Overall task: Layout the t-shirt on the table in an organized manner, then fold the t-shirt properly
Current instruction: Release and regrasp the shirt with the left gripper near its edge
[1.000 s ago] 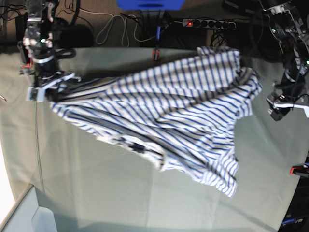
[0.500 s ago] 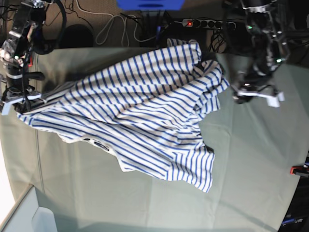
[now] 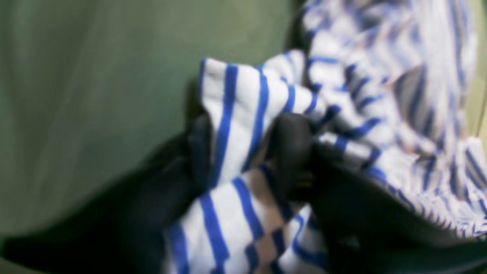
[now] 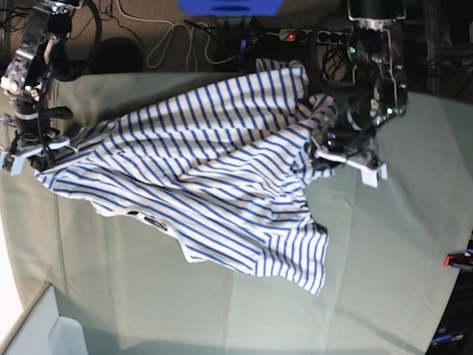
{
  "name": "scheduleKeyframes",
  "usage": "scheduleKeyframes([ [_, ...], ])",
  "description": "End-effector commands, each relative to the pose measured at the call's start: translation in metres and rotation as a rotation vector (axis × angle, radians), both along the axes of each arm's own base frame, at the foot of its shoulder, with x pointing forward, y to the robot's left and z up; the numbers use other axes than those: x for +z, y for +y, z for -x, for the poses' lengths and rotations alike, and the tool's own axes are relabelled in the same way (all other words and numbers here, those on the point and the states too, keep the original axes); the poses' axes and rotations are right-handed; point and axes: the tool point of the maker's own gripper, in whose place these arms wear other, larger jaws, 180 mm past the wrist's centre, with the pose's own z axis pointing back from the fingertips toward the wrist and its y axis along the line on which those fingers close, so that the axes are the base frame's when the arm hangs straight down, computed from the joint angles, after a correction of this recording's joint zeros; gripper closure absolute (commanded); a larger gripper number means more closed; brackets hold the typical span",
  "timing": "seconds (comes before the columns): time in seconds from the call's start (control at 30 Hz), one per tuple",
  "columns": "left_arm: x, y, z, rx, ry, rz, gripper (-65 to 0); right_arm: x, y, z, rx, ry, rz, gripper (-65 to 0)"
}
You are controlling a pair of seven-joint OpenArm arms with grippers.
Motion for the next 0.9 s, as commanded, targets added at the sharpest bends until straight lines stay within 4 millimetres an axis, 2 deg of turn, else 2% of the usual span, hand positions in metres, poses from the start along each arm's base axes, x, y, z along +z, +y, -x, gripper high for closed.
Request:
scheduleKeyframes([
  [0.0,0.010,0.005,-0.007,0.012,-0.039,-0.002,-6.2,0.014,-0.004,-0.008,0.016,-0.046,0.031,0.0],
  [0.03,0.015,0.011,-0.011,0.020,-0.052,-0.012,0.0,0.015,-0.004,-0.008,0.018,-0.046,0.032,0.0],
  [0.1,0.021,0.025,-0.018,0.056,-0.069,-0.019,-1.3,0.019,-0.004,-0.015,0.019,-0.063,0.031,0.0],
  [0.2,0.035,0.066,-0.029,0.145,-0.106,-0.050,0.0,0.022,-0.004,-0.018,0.019,-0.073,0.032,0.0],
  [0.27,0.049,0.091,-0.039,0.193,-0.145,-0.074,0.0,0.023,-0.004,-0.019,0.019,-0.074,0.034,0.0],
  [0.37,0.082,0.123,-0.063,0.219,-0.225,-0.128,0.0,0.021,0.001,-0.021,0.034,-0.073,0.030,0.0],
  [0.5,0.126,0.143,-0.096,0.217,-0.329,-0.175,0.0,0.018,0.016,-0.027,0.074,-0.069,0.019,0.0],
  [0.63,0.159,0.147,-0.125,0.228,-0.410,-0.176,-0.4,0.018,0.017,-0.027,0.073,-0.069,0.016,0.0],
  [0.7,0.157,0.144,-0.139,0.231,-0.399,-0.146,-0.6,0.018,0.017,-0.027,0.073,-0.071,0.016,0.0],
  [0.77,0.142,0.129,-0.158,0.195,-0.350,-0.116,-4.7,0.020,0.017,-0.030,0.073,-0.075,0.015,0.0],
  [0.87,0.101,0.105,-0.171,0.131,-0.227,-0.087,-19.5,0.017,0.018,-0.030,0.072,-0.056,0.004,0.0],
])
